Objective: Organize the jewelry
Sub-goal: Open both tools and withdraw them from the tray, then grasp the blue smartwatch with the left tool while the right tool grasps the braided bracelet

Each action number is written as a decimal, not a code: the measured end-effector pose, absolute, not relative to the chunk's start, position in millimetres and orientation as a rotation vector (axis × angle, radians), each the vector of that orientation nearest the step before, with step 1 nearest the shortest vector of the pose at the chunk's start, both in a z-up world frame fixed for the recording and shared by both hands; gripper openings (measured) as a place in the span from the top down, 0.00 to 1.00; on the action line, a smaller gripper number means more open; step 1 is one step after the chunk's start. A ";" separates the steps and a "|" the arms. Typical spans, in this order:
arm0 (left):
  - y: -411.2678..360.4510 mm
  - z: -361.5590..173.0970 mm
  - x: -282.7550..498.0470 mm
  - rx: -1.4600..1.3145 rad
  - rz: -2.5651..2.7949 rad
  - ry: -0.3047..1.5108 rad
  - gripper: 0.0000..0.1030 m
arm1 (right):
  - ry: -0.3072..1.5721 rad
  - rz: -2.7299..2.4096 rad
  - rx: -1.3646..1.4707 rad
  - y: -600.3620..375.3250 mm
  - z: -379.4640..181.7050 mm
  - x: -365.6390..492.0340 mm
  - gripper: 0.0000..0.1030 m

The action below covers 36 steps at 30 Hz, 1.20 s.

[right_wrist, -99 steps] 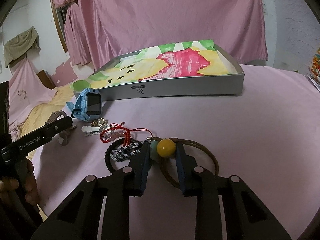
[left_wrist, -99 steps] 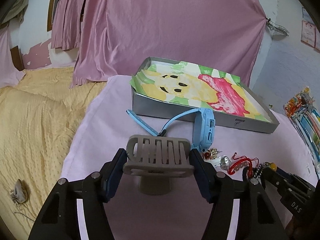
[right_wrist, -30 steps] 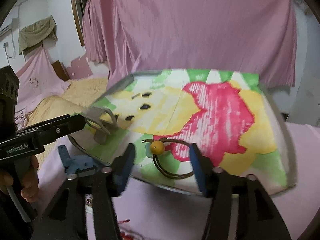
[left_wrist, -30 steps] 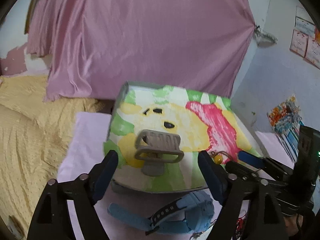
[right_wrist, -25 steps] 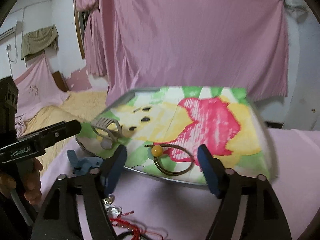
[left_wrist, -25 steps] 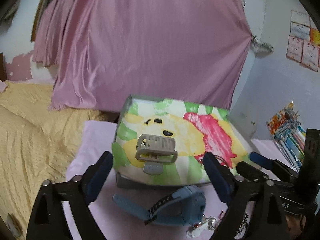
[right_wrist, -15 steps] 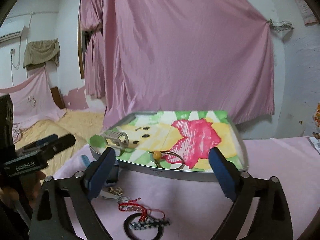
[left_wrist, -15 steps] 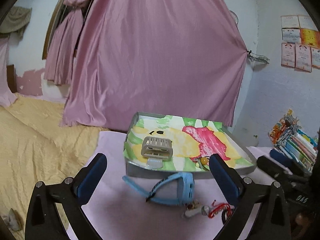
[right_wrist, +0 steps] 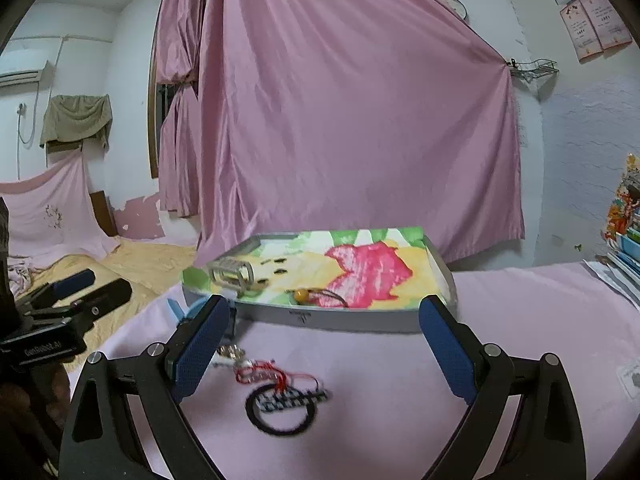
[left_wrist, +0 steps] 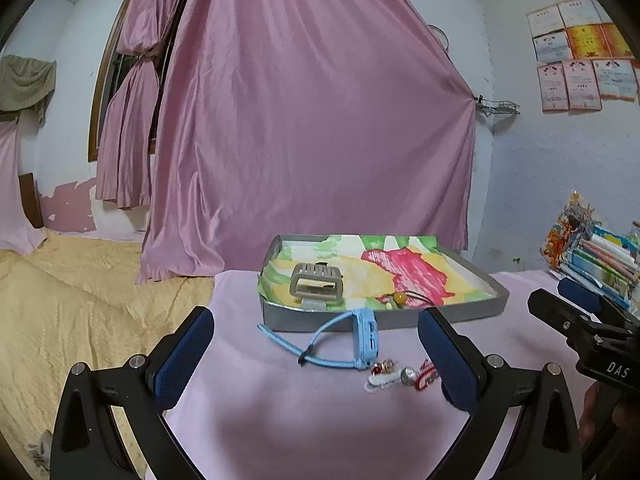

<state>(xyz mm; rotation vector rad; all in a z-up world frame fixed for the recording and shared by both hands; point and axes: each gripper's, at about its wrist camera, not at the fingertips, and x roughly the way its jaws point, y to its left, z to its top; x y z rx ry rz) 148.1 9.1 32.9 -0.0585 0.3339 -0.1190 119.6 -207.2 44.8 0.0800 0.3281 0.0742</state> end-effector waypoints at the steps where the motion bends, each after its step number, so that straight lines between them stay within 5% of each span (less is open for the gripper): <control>1: 8.4 31.8 146.4 -0.053 -0.120 0.336 0.00 | 0.336 0.068 0.074 -207.7 42.9 118.0 0.10; 27: -13.6 9.5 177.4 0.018 -0.217 0.576 0.01 | 0.701 0.187 0.106 -214.4 -3.2 149.6 0.11; 31: -13.8 7.1 188.6 -0.016 -0.239 0.617 0.13 | 0.760 0.224 0.117 -208.3 -10.0 160.4 0.23; 36: -12.5 2.6 202.8 -0.062 -0.266 0.659 0.25 | 0.826 0.251 0.124 -201.0 -16.1 172.0 0.25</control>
